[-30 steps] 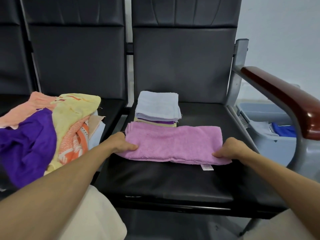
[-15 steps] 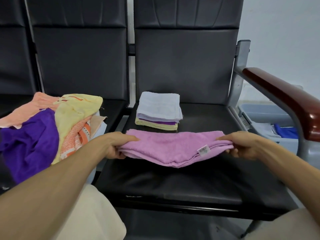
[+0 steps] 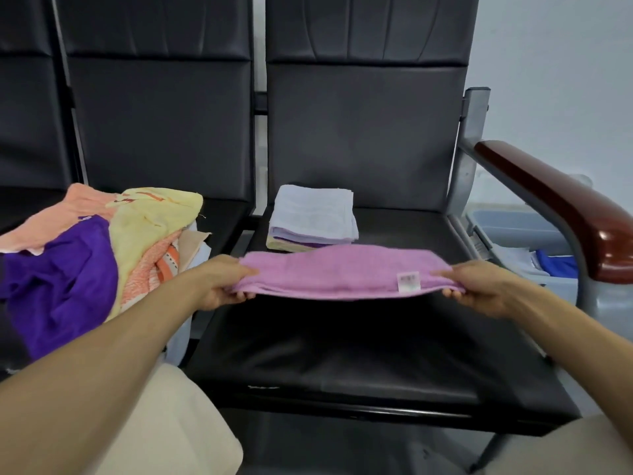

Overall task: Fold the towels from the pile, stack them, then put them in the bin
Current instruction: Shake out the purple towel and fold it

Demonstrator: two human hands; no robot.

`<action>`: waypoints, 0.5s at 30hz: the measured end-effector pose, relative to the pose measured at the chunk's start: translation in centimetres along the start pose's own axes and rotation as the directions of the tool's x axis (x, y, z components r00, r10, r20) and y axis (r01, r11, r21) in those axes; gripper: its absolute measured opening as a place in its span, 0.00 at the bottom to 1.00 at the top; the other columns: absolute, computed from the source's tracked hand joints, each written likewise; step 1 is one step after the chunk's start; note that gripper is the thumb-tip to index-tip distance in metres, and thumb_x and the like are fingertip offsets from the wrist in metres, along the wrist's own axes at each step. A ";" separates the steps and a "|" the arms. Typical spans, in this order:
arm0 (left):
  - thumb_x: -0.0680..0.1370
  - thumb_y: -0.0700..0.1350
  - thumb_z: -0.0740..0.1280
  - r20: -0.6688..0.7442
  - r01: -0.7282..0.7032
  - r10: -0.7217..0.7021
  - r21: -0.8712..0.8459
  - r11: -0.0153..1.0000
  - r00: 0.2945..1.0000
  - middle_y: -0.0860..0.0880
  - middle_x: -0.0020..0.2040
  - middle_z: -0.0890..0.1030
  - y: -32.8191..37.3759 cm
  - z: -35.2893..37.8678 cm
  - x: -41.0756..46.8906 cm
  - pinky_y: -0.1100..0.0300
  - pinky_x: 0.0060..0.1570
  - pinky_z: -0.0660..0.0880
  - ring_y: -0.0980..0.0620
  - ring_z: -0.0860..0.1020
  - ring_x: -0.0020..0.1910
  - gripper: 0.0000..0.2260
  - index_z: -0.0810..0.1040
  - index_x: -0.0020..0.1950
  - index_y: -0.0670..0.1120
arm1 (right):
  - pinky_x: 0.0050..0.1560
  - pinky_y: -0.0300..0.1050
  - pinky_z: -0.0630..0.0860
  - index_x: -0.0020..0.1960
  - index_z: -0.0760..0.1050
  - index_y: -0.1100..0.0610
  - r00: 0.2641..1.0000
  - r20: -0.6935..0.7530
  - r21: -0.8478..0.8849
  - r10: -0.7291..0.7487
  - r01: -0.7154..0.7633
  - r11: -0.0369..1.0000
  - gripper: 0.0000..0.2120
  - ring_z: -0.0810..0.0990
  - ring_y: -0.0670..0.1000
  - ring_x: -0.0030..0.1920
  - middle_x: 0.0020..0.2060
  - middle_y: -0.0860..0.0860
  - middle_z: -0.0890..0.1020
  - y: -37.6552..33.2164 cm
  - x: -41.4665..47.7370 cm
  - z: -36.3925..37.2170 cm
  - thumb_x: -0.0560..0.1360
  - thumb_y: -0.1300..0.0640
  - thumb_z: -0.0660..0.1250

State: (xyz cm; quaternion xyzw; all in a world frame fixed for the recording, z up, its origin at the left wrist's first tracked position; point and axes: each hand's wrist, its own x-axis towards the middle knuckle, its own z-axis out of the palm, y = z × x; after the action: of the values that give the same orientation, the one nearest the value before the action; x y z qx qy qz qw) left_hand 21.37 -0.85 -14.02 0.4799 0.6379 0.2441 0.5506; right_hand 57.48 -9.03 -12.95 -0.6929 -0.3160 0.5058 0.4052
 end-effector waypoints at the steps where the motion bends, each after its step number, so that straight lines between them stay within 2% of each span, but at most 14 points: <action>1: 0.80 0.37 0.65 0.035 0.026 -0.030 0.128 0.991 0.999 0.42 0.32 0.77 -0.5 0.0 -0.1 0.65 0.20 0.72 0.52 0.76 0.22 0.04 0.75 0.50 0.36 | 0.17 0.32 0.71 0.47 0.76 0.66 0.998 0.022 -0.106 0.065 -0.063 0.992 0.07 0.74 0.44 0.18 0.22 0.54 0.76 0.9 0.0 -0.2 0.80 0.65 0.62; 4: 0.78 0.39 0.68 0.092 0.064 -0.104 0.357 0.932 0.990 0.41 0.40 0.80 -1.2 -0.1 -0.4 0.60 0.29 0.77 0.48 0.80 0.35 0.06 0.75 0.49 0.37 | 0.20 0.35 0.74 0.44 0.76 0.65 0.980 0.050 -0.350 0.192 -0.163 0.923 0.05 0.76 0.47 0.21 0.27 0.56 0.77 2.7 -0.2 -0.6 0.78 0.64 0.66; 6: 0.75 0.43 0.71 0.079 0.059 -0.097 0.388 0.920 0.992 0.42 0.49 0.80 -1.3 -0.1 -0.1 0.56 0.36 0.78 0.47 0.80 0.46 0.11 0.74 0.52 0.40 | 0.26 0.39 0.77 0.45 0.77 0.64 0.977 0.046 -0.418 0.206 -0.169 0.893 0.05 0.78 0.50 0.28 0.32 0.56 0.78 3.0 -0.1 -0.8 0.76 0.61 0.68; 8: 0.74 0.47 0.73 0.066 0.040 -0.069 0.369 0.928 0.995 0.43 0.53 0.79 -1.2 0.2 0.0 0.55 0.42 0.78 0.46 0.79 0.51 0.14 0.74 0.53 0.41 | 0.29 0.42 0.78 0.49 0.78 0.64 0.985 0.021 -0.449 0.169 -0.142 0.882 0.09 0.79 0.51 0.33 0.36 0.56 0.80 2.9 0.2 -1.0 0.76 0.57 0.70; 11: 0.75 0.50 0.72 -0.029 -0.009 0.020 0.352 0.936 0.999 0.44 0.55 0.78 -1.0 0.7 0.7 0.54 0.48 0.75 0.45 0.78 0.52 0.18 0.73 0.58 0.41 | 0.27 0.41 0.76 0.51 0.78 0.67 0.996 -0.022 -0.479 0.085 -0.085 0.874 0.15 0.79 0.52 0.34 0.39 0.57 0.80 2.9 0.8 -0.5 0.77 0.53 0.69; 13: 0.76 0.49 0.70 -0.068 -0.031 0.057 0.336 0.941 0.996 0.44 0.50 0.77 -0.8 1.2 0.9 0.56 0.42 0.74 0.47 0.77 0.46 0.15 0.72 0.56 0.41 | 0.25 0.39 0.74 0.52 0.78 0.67 0.998 -0.050 -0.489 0.037 -0.057 0.871 0.16 0.79 0.52 0.33 0.40 0.57 0.80 2.9 1.4 0.2 0.78 0.52 0.68; 15: 0.78 0.46 0.68 -0.061 -0.023 0.044 0.306 0.952 0.997 0.45 0.44 0.77 -0.5 1.6 0.9 0.59 0.35 0.72 0.48 0.77 0.41 0.10 0.71 0.53 0.41 | 0.28 0.40 0.74 0.52 0.78 0.67 0.998 -0.065 -0.504 0.011 -0.042 0.863 0.16 0.79 0.53 0.34 0.42 0.57 0.81 2.8 2.0 0.6 0.79 0.52 0.65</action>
State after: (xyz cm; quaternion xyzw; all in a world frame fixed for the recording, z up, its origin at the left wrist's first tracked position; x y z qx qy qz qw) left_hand 22.80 -0.64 -15.31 0.5615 0.6777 0.1679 0.4442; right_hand 57.56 -8.50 -16.39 -0.7938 -0.4156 0.3900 0.2122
